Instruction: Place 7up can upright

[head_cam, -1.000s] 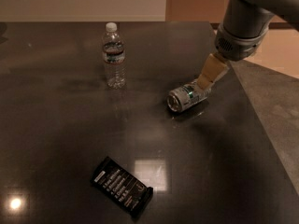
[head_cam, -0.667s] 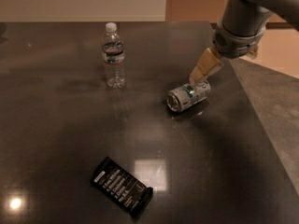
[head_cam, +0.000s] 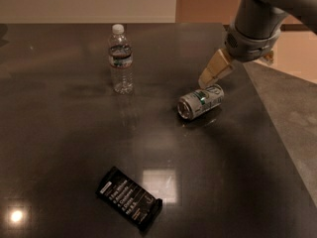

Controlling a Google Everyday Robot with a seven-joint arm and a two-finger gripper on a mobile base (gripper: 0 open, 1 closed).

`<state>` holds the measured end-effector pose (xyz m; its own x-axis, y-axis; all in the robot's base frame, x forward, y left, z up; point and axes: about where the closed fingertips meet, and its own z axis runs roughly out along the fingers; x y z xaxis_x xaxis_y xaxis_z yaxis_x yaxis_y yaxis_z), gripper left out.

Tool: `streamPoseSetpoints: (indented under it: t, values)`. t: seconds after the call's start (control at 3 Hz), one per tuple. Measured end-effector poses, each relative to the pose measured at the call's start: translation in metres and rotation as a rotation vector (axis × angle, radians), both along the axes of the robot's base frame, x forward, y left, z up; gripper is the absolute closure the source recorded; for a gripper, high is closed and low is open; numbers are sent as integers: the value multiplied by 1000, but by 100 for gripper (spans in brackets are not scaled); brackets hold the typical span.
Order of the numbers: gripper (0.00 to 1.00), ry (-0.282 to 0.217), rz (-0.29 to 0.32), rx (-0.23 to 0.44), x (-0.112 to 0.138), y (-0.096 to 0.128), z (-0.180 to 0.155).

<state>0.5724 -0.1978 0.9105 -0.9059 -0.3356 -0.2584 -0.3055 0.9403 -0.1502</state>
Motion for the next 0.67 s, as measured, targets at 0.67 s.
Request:
streamPoseSetpoints:
  t: [0.67]
  values:
    - [0, 6, -171, 50, 13, 17, -3]
